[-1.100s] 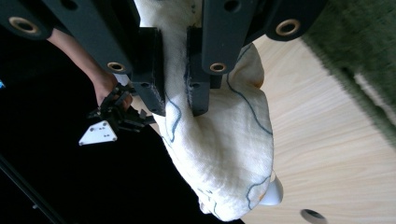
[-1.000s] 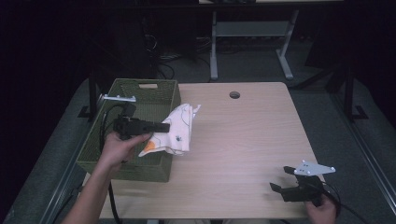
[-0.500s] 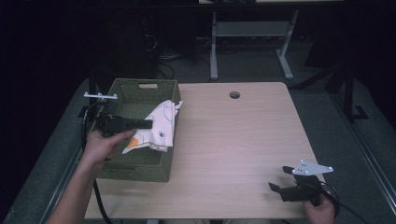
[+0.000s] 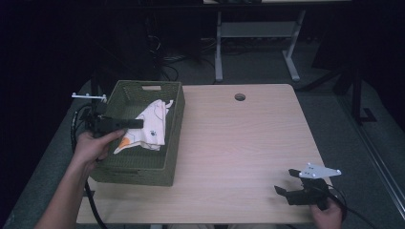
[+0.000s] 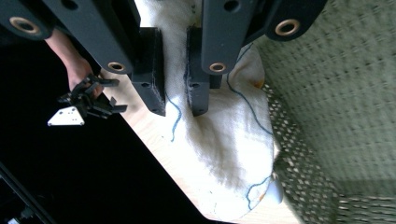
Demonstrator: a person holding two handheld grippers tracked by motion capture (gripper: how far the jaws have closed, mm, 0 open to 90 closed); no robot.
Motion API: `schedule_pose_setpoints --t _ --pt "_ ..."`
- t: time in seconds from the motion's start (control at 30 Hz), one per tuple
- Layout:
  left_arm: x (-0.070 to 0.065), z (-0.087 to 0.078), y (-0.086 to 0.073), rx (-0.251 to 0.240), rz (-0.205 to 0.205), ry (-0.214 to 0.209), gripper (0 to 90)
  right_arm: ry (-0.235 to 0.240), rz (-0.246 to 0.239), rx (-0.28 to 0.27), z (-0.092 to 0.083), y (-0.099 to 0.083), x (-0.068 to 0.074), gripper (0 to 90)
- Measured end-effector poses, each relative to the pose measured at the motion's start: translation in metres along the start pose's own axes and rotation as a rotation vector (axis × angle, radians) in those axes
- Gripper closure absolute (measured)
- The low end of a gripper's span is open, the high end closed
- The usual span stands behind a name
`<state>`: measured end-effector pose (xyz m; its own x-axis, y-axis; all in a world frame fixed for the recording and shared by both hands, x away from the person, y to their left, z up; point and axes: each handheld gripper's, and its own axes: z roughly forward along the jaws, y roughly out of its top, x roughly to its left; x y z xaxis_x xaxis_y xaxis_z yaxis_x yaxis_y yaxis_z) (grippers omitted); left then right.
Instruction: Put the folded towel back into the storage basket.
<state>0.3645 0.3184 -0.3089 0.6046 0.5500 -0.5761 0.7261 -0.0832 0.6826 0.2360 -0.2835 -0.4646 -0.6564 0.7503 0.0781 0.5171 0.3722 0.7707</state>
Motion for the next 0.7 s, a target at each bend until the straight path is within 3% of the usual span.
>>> schedule_pose_setpoints --t 0.13,0.3,0.4,0.63,0.7 --pt "0.011 -0.004 -0.001 0.001 -0.011 0.021 80.9 -0.005 0.003 0.002 0.0 0.0 0.0 14.0" --pt "0.039 -0.011 -0.004 0.004 -0.068 0.074 80.5 -0.007 0.012 0.007 0.001 -0.002 -0.001 14.0" --pt "0.045 -0.011 -0.005 0.009 -0.072 0.08 80.6 -0.009 0.008 0.01 0.001 -0.002 -0.001 14.0" --pt "0.059 0.006 -0.006 0.126 -0.035 0.155 80.5 -0.004 0.007 0.029 0.005 -0.003 0.0 14.0" --pt "0.06 0.008 -0.006 0.132 -0.034 0.157 80.3 -0.004 0.008 0.026 0.005 -0.003 0.0 14.0"
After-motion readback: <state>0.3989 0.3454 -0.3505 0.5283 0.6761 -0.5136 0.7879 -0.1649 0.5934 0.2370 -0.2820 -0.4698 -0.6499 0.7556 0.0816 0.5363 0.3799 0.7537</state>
